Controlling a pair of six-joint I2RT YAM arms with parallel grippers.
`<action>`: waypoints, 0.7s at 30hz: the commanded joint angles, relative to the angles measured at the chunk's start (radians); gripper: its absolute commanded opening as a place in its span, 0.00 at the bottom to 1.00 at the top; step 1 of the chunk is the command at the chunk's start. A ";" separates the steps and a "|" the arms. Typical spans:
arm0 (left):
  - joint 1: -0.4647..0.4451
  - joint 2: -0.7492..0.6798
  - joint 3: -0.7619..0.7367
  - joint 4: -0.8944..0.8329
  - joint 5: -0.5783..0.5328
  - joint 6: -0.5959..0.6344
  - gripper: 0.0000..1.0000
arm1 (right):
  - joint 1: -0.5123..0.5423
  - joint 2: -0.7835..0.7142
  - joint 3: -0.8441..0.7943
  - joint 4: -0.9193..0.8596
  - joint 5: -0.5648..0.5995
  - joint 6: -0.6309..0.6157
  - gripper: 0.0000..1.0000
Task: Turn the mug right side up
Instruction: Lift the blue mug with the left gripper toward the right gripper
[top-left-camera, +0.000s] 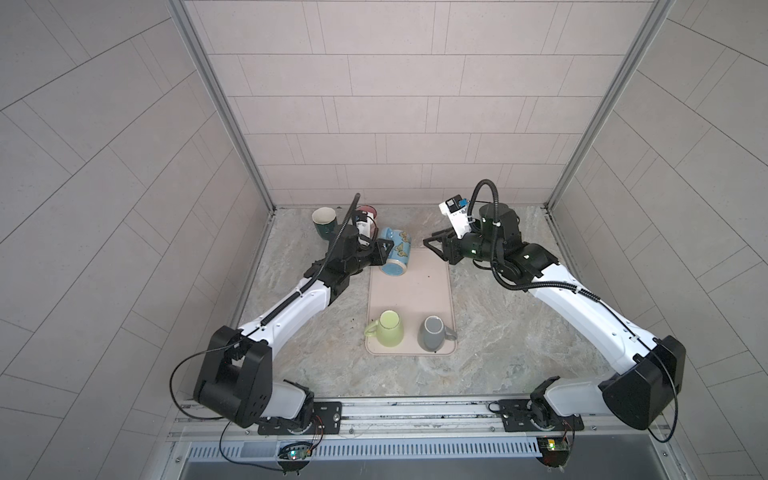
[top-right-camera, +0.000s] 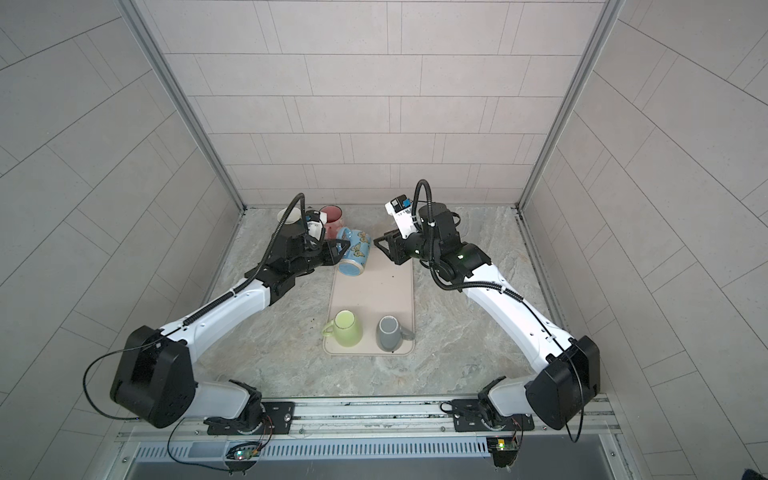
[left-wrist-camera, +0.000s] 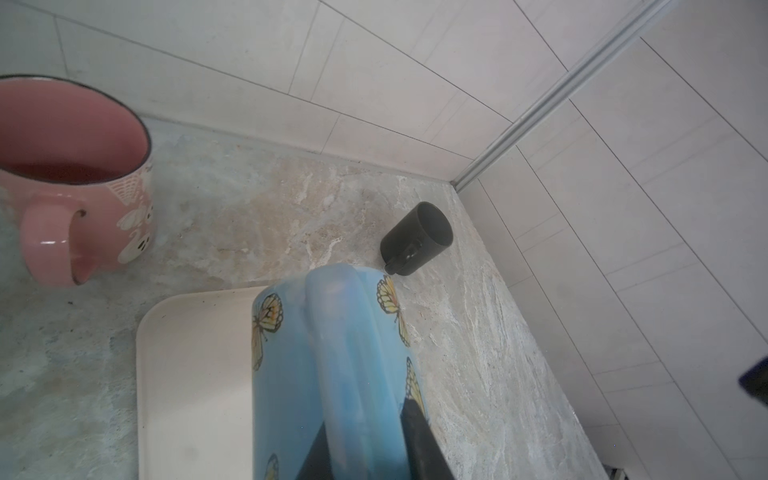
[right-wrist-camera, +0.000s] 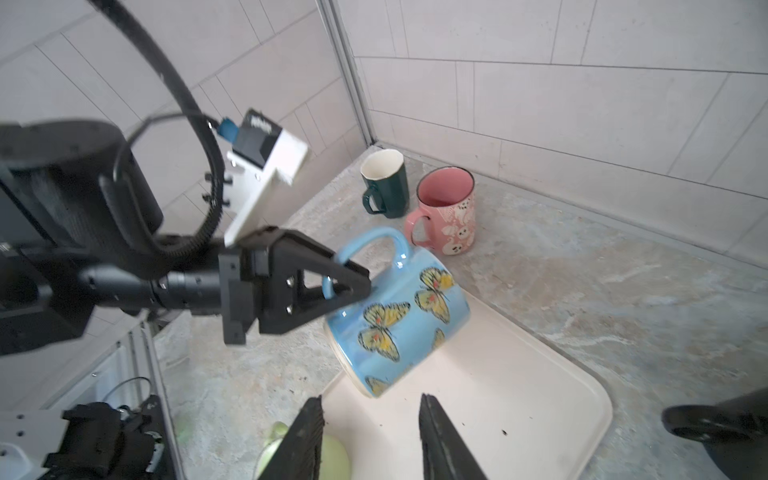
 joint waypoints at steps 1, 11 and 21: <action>-0.025 -0.083 -0.017 0.363 -0.057 0.113 0.00 | 0.000 0.040 0.054 -0.006 -0.112 0.076 0.44; -0.074 -0.101 -0.139 0.604 -0.162 0.184 0.00 | 0.000 0.122 0.070 0.154 -0.250 0.263 0.45; -0.118 -0.100 -0.174 0.679 -0.204 0.244 0.00 | 0.001 0.206 0.071 0.352 -0.360 0.455 0.46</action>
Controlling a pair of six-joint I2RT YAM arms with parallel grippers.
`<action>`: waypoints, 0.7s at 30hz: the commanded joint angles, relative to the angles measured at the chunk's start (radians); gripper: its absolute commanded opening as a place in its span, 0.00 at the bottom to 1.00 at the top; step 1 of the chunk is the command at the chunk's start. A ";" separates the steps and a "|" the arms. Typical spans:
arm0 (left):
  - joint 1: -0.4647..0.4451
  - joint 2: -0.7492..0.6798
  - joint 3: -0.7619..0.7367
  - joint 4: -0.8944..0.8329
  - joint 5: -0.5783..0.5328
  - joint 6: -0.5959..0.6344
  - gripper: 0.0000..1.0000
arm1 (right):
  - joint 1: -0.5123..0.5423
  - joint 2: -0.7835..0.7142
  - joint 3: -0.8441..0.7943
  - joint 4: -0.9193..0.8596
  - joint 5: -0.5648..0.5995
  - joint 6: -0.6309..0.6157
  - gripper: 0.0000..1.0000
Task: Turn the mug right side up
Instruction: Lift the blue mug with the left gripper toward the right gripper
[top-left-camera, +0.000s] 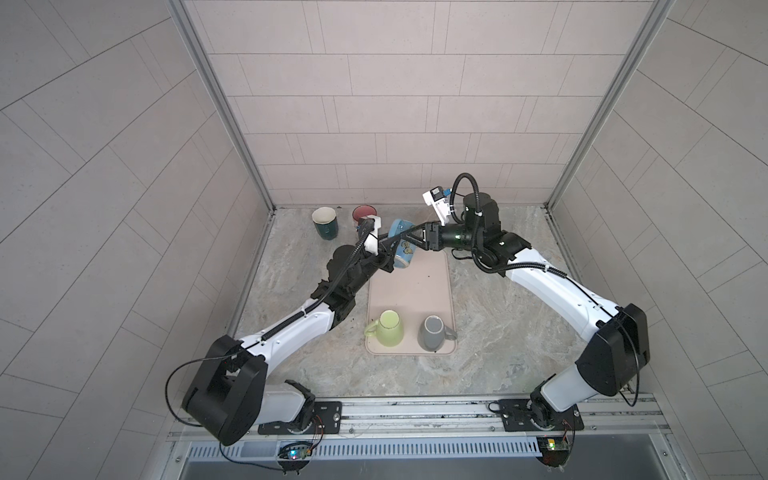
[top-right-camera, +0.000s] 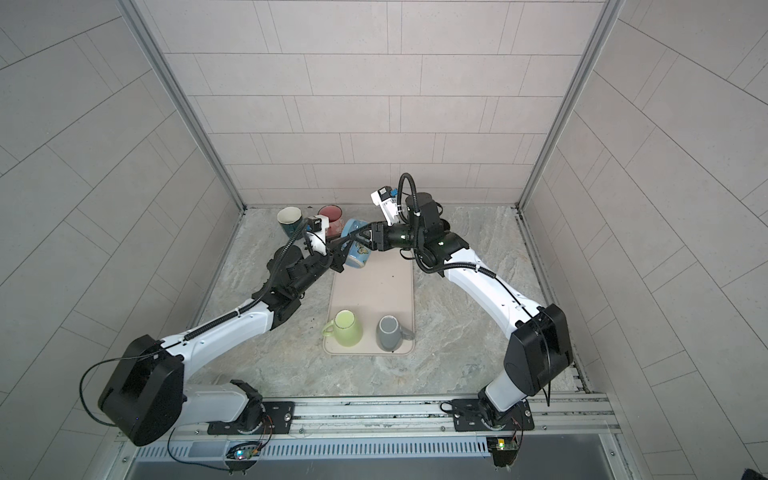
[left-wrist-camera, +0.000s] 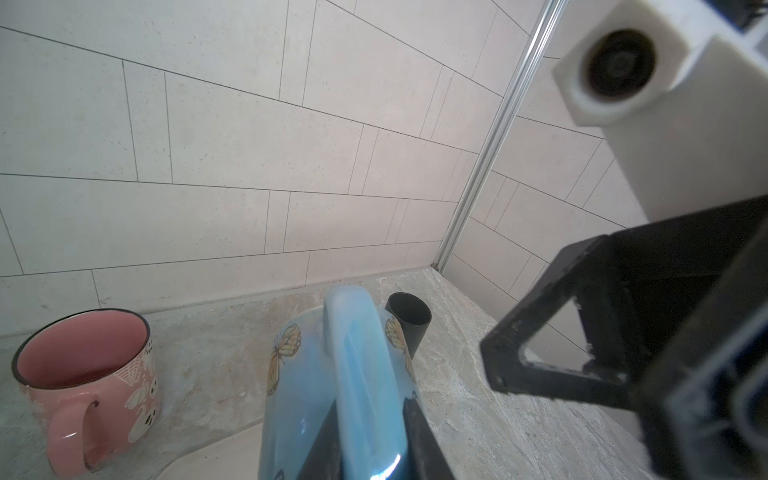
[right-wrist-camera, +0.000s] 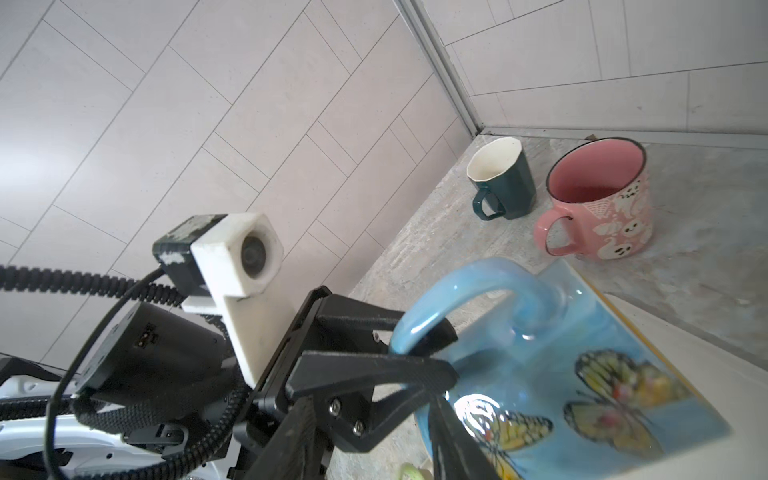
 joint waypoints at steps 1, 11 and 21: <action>-0.013 -0.041 0.003 0.219 -0.030 0.034 0.00 | 0.001 0.019 0.008 0.120 -0.062 0.104 0.46; -0.038 -0.040 -0.010 0.259 -0.079 0.076 0.00 | 0.001 0.061 0.016 0.108 -0.042 0.150 0.47; -0.060 -0.045 -0.020 0.279 -0.084 0.079 0.00 | -0.001 0.110 0.018 0.194 -0.048 0.233 0.47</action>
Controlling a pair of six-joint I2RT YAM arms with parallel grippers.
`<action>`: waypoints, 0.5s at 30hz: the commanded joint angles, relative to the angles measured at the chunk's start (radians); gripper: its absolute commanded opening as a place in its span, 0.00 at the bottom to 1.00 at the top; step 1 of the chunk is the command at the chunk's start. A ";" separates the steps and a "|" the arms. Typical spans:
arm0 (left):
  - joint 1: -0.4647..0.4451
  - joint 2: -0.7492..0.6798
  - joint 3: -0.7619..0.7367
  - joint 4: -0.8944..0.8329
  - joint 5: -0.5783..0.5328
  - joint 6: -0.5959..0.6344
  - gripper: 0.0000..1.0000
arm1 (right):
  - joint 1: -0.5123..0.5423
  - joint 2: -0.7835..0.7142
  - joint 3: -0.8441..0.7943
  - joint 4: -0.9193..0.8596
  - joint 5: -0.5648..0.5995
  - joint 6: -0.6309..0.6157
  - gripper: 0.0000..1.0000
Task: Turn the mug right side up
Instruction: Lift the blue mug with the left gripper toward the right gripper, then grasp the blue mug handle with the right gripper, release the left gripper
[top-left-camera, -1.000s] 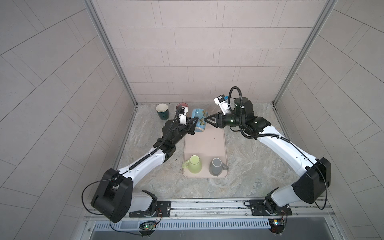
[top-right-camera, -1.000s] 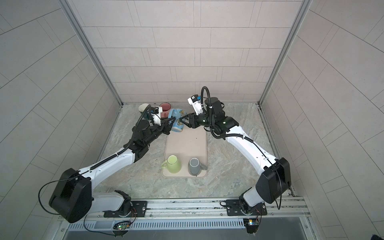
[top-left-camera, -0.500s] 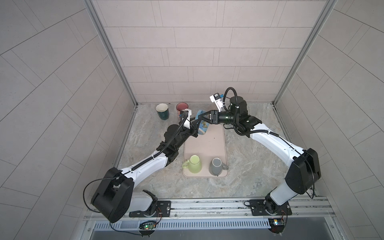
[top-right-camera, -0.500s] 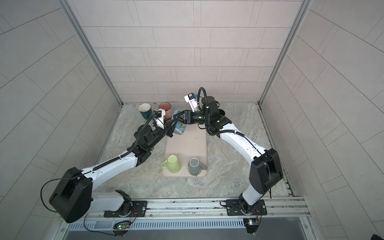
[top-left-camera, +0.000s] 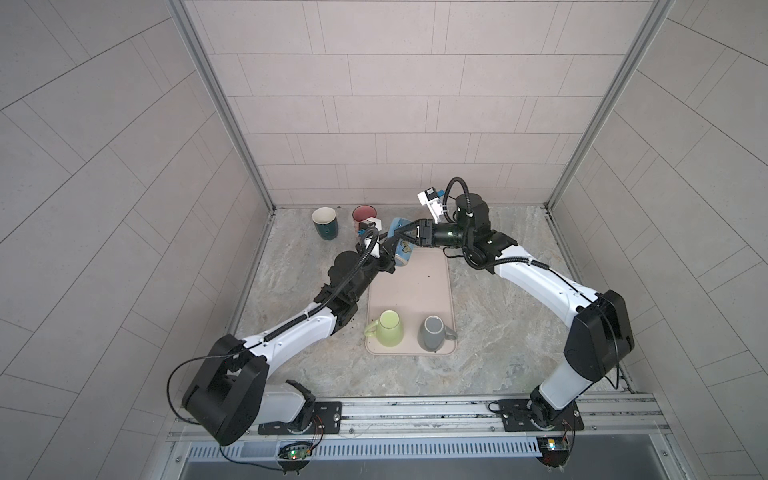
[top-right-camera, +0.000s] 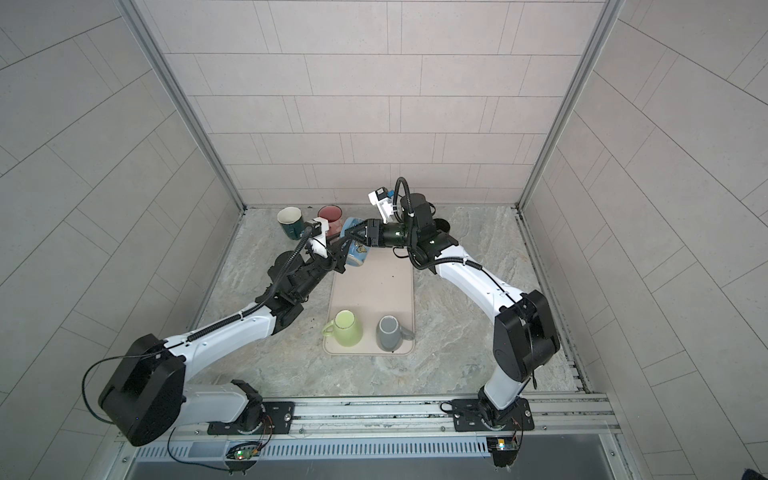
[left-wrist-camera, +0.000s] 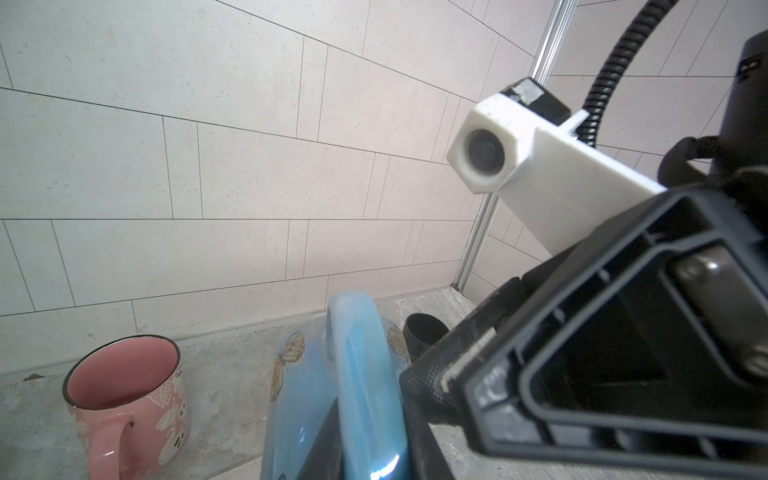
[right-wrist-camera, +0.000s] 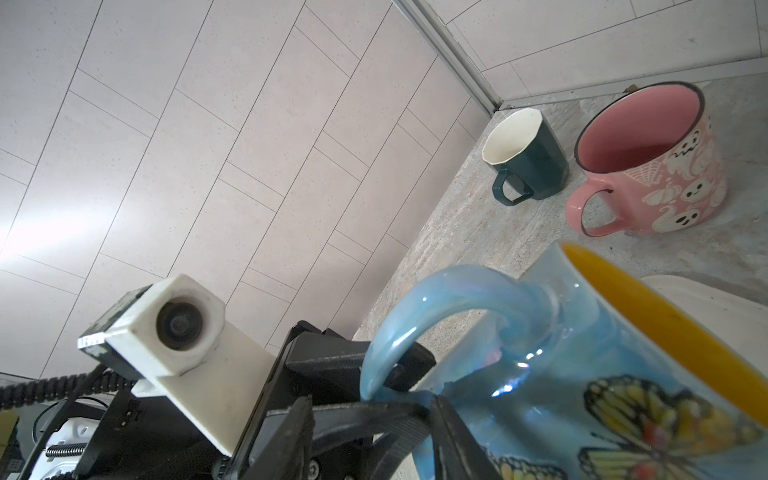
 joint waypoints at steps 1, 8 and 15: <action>-0.021 -0.046 0.015 0.188 0.015 0.016 0.00 | -0.001 0.026 0.016 0.086 -0.013 0.061 0.47; -0.029 -0.057 0.007 0.185 0.012 0.021 0.00 | -0.003 0.057 0.013 0.161 -0.022 0.124 0.46; -0.034 -0.068 0.002 0.174 0.012 0.030 0.00 | -0.020 0.065 0.013 0.168 -0.002 0.136 0.45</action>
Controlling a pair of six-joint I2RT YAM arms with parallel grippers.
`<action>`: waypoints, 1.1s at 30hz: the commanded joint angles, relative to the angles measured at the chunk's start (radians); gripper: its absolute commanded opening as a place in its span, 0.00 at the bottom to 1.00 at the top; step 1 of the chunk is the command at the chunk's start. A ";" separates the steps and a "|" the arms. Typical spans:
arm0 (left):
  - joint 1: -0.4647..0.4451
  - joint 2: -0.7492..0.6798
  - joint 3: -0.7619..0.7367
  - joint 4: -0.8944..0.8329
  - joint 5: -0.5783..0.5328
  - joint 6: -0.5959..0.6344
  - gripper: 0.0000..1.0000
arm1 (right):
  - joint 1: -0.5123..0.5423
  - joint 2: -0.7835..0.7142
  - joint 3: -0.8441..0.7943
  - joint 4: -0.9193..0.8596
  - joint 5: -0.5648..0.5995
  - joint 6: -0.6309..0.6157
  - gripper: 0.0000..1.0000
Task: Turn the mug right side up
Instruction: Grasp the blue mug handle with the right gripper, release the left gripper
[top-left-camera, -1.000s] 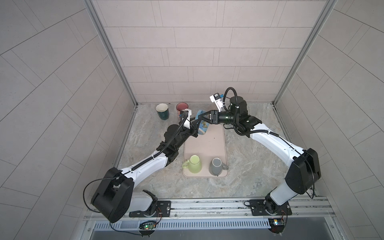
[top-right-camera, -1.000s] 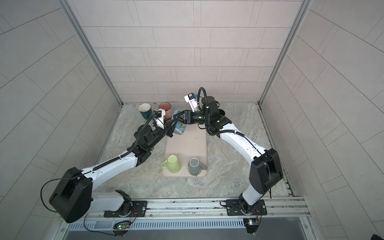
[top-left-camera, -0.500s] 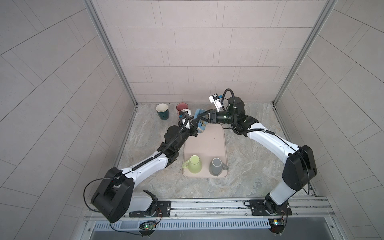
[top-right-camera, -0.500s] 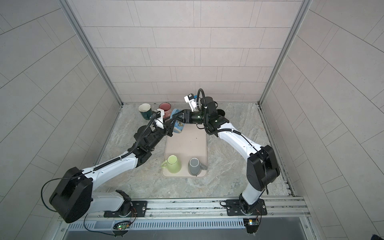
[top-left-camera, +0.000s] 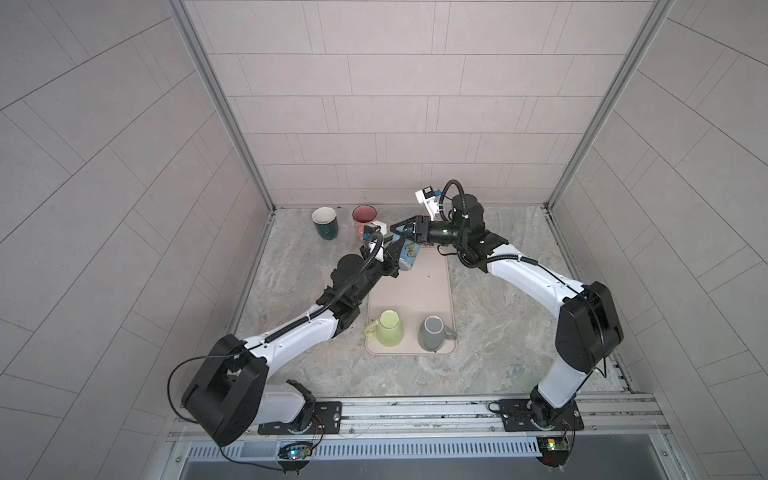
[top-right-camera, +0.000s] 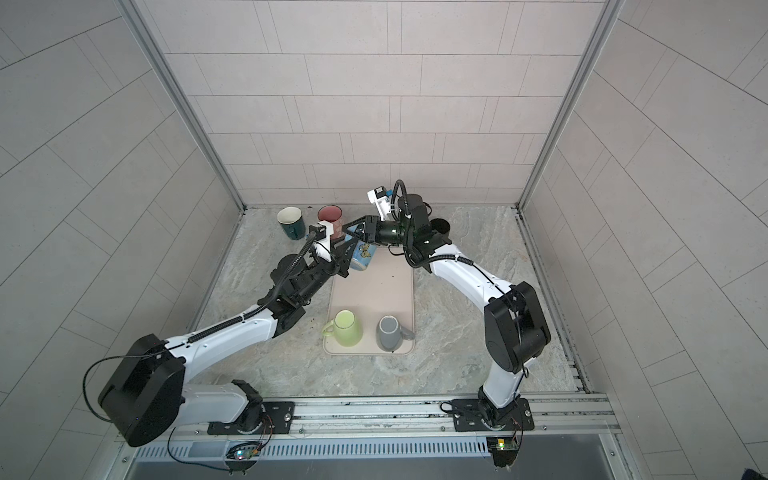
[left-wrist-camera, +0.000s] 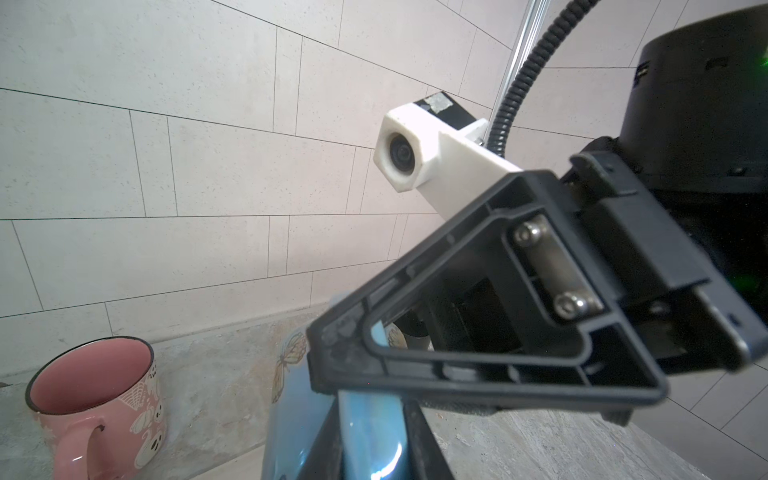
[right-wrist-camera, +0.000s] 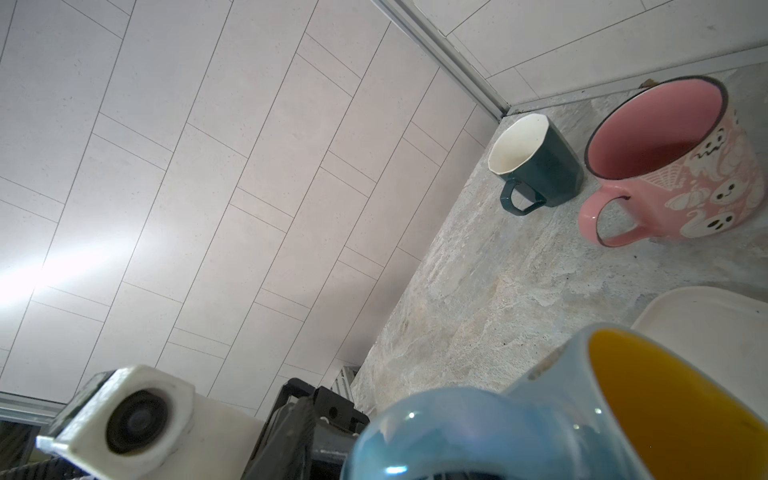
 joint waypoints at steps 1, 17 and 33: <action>-0.009 -0.065 0.010 0.170 0.004 0.023 0.00 | -0.012 0.007 0.013 0.041 0.005 0.025 0.44; -0.024 -0.059 0.009 0.173 0.008 0.030 0.00 | -0.013 0.046 -0.004 0.169 -0.010 0.131 0.28; -0.028 -0.052 0.005 0.171 0.008 0.032 0.00 | -0.011 0.062 -0.007 0.212 -0.026 0.168 0.00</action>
